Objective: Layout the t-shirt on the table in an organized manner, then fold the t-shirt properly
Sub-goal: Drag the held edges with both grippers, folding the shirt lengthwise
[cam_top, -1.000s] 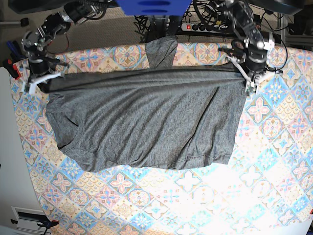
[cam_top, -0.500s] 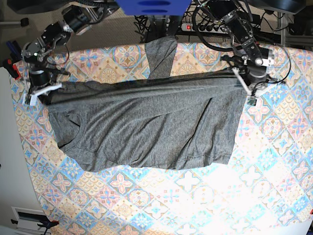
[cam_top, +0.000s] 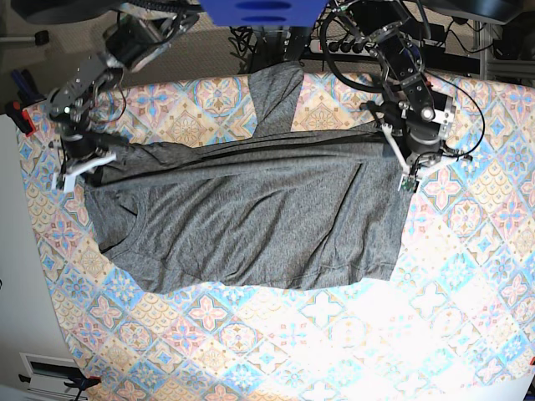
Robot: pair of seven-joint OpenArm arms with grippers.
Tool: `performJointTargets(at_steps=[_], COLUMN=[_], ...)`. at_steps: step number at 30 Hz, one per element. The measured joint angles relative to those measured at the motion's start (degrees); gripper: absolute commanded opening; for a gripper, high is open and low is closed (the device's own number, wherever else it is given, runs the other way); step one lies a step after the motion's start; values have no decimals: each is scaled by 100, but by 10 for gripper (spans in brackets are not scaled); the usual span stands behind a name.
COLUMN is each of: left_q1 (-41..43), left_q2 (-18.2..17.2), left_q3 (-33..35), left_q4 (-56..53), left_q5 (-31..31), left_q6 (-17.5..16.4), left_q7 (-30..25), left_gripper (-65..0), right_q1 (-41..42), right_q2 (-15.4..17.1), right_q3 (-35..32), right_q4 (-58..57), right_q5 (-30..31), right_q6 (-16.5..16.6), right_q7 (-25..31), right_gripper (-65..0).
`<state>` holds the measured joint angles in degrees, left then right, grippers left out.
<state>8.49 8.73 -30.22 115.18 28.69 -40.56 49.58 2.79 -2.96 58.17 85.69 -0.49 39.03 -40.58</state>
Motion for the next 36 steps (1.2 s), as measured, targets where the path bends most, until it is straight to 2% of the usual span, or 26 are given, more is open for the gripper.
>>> performJointTargets(at_steps=[3, 7, 11, 15, 19, 23, 33, 34, 36], left_q1=[-251, -442, -614, -745, -896, -1043, -960, -920, -837], left_q2=[0, 2, 2, 0, 2, 0, 0, 0, 2], left_q3=[-2, -15, -20, -103, -490, -581, -625, -623, -603], left_q4=[-232, -625, -837, -1145, -1257, -1287, -1528, -1526, -1523], left_q5=[7, 11, 315, 339, 306, 278, 308, 310, 304], left_q6=[37, 9, 4, 9, -7, 0, 9, 26, 7], left_q7=[-33, -17, -24, -37, -2, -44, -39, -46, -42], left_gripper=[-650, -650, -650, -650, -650, -650, -650, -646, -594], right_q1=[107, 68, 55, 72, 55, 74, 501, 450, 372], right_q2=[85, 356, 577, 745, 745, 726, 756, 758, 756], right_q3=[-42, -13, -7, -26, -28, -57, -645, -673, -721], right_q4=[-105, -389, -815, -1032, -1093, -1091, -1373, -1384, -1405], right_q5=[48, 26, 33, 44, 42, 42, 105, 83, 0], right_q6=[63, 39, 35, 39, 44, 42, 39, 39, 9], right_q7=[44, 31, 20, 59, 490, 776, 874, 852, 723], right_gripper=[-650, -650, -650, -650, -650, -650, -650, -650, -650])
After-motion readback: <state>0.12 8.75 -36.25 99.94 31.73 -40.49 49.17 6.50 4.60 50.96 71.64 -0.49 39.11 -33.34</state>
